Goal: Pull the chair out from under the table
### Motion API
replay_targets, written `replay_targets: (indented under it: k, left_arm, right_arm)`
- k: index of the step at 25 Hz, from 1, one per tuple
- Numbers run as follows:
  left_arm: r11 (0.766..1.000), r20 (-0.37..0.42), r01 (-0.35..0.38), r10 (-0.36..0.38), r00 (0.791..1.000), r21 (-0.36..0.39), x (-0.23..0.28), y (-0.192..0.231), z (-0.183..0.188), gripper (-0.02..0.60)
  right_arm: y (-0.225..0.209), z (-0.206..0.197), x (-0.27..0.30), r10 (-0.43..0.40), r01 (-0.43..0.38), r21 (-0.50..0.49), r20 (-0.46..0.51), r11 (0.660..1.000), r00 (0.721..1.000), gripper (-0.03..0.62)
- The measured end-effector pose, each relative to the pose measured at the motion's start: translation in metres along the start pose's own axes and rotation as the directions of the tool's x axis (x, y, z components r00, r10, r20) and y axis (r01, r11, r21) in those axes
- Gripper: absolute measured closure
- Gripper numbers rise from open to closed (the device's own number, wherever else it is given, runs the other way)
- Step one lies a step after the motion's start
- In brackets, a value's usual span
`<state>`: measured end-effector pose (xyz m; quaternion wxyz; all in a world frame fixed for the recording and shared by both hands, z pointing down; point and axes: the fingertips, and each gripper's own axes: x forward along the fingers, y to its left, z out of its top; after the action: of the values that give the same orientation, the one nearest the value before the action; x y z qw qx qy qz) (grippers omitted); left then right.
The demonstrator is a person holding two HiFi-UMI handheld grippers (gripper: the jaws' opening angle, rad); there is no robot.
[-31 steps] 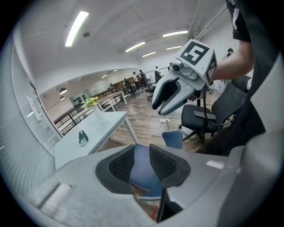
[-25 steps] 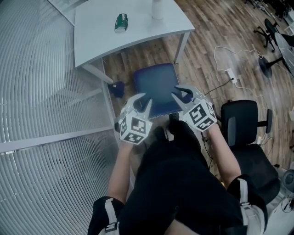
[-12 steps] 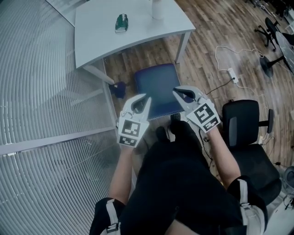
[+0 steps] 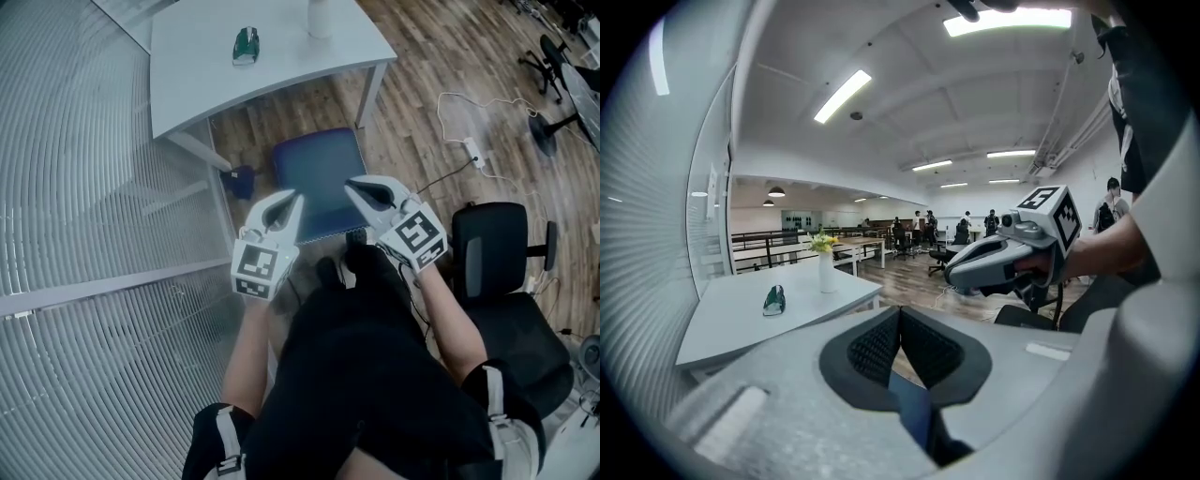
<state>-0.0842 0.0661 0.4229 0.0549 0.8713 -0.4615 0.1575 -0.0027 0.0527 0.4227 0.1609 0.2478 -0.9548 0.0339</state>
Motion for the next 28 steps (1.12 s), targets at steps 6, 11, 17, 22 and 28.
replay_targets:
  k: [6,11,17,22,28]
  left_arm:
    - [1.0,0.007,0.009,-0.009,1.0,-0.002,0.003,0.001,0.004,0.57]
    - [1.0,0.003,0.016,-0.016,1.0,-0.005,0.005,-0.006,0.001,0.571]
    - [1.0,0.003,0.02,-0.02,1.0,-0.007,0.006,-0.01,-0.001,0.57]
    - [1.0,0.0,0.025,-0.025,1.0,-0.005,0.006,-0.01,-0.002,0.57]
    - [0.999,0.01,0.033,-0.033,0.999,-0.003,0.007,-0.013,0.0,0.57]
  right_arm:
    - [0.006,-0.002,0.0,0.034,-0.034,0.037,0.001,0.999,0.999,0.592]
    - [0.005,-0.003,-0.006,0.018,-0.018,0.034,-0.001,0.999,1.0,0.592]
    - [0.004,-0.005,-0.011,0.013,-0.013,0.023,-0.01,1.0,1.0,0.592]
    - [0.005,-0.005,-0.012,0.021,-0.021,0.016,-0.002,1.0,1.0,0.592]
    - [0.002,-0.004,-0.015,0.016,-0.016,0.024,-0.002,1.0,1.0,0.592]
